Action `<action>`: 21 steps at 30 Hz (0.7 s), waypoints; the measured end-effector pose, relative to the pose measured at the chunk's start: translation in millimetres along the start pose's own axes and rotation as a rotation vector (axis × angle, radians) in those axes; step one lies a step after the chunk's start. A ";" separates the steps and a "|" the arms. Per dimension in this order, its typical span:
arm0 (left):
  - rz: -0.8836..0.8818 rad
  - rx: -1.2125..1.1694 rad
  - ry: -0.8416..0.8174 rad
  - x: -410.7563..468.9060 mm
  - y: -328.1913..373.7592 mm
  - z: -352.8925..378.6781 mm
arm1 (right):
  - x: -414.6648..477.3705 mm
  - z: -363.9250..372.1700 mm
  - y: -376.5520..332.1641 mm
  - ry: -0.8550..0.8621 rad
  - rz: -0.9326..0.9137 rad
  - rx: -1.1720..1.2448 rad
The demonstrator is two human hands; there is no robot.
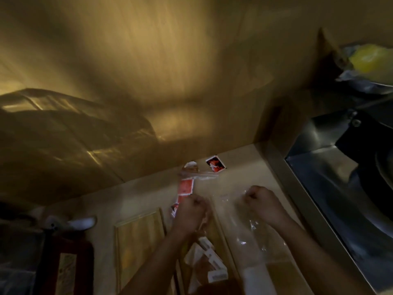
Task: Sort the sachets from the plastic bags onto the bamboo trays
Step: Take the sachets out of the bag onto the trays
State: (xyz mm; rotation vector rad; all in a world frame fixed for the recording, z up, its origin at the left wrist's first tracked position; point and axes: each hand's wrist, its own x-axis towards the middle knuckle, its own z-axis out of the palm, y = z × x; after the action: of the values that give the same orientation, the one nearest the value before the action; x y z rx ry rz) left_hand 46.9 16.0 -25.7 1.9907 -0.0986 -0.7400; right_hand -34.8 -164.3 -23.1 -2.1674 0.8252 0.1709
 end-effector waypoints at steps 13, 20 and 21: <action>-0.195 -0.026 0.147 82.6 -23.0 -47.3 | 86.0 81.0 -54.2 -0.070 0.282 0.412; -0.372 -0.389 0.163 81.9 -18.9 -52.0 | 70.5 78.7 -68.6 -0.062 0.279 0.773; -0.387 -0.396 0.144 80.5 -19.5 -53.5 | 67.2 76.3 -70.6 -0.059 0.273 0.794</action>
State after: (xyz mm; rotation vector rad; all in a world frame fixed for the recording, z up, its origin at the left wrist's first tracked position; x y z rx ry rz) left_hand 136.5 38.3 -60.3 1.6875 0.4951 -0.7850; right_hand 71.6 -109.6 -54.9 -1.3019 0.9502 0.0286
